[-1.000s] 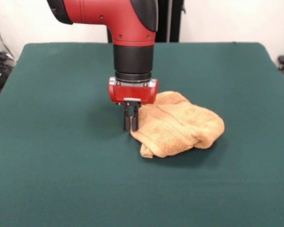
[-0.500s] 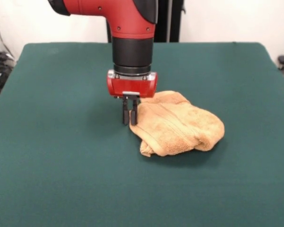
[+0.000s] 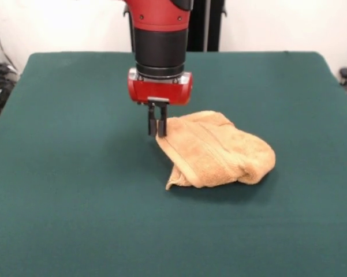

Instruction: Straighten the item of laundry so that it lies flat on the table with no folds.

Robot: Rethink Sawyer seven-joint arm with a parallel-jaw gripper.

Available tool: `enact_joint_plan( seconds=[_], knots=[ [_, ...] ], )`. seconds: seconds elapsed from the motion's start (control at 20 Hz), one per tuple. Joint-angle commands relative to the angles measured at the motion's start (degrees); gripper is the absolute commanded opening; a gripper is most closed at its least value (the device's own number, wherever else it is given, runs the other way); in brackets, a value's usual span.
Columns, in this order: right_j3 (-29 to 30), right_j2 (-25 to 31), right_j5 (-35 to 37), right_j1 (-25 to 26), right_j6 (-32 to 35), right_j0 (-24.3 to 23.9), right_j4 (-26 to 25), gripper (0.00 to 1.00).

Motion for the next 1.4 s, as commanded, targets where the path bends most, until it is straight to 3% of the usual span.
enact_joint_plan(
  seconds=[0.05, 0.9, 1.4],
  knots=[
    [4.2, 4.7, 14.5, -0.1, -3.2, -0.9, 2.3, 0.0],
    [2.7, 6.1, 19.7, -0.3, -0.9, 0.3, 4.4, 0.0],
    [-0.9, 2.5, 28.6, -0.9, 10.4, 9.0, 12.1, 0.0]
  ],
)
